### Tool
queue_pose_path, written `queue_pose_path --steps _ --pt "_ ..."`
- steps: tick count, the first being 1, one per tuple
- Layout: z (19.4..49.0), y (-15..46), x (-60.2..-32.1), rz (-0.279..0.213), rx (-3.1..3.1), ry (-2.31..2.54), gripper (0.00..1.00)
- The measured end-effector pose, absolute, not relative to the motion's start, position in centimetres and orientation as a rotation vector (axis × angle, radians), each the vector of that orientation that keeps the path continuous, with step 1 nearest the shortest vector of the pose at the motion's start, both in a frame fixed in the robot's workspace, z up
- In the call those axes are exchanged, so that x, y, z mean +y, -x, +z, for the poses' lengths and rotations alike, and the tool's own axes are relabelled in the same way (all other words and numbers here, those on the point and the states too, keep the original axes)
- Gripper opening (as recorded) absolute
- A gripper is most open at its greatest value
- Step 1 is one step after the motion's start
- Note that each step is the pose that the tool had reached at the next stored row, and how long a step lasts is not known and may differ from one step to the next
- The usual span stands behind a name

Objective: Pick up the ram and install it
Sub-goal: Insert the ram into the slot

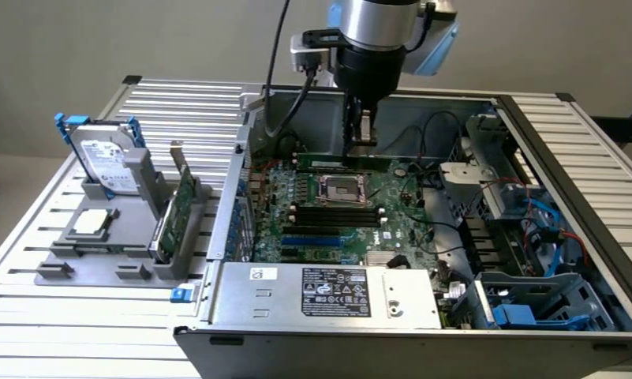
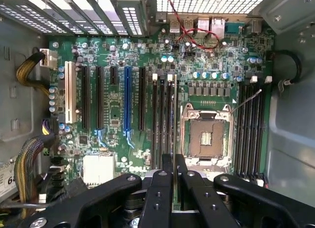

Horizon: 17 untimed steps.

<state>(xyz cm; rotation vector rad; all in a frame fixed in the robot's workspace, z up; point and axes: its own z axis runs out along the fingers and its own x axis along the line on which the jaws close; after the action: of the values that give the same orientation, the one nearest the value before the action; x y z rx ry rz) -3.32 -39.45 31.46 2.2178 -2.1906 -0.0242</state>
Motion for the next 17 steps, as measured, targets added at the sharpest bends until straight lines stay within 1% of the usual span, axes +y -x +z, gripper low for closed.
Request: queue_pose_path --steps 17 --pt "28.4 3.5 -41.2 -0.024 -2.195 -2.214 0.14"
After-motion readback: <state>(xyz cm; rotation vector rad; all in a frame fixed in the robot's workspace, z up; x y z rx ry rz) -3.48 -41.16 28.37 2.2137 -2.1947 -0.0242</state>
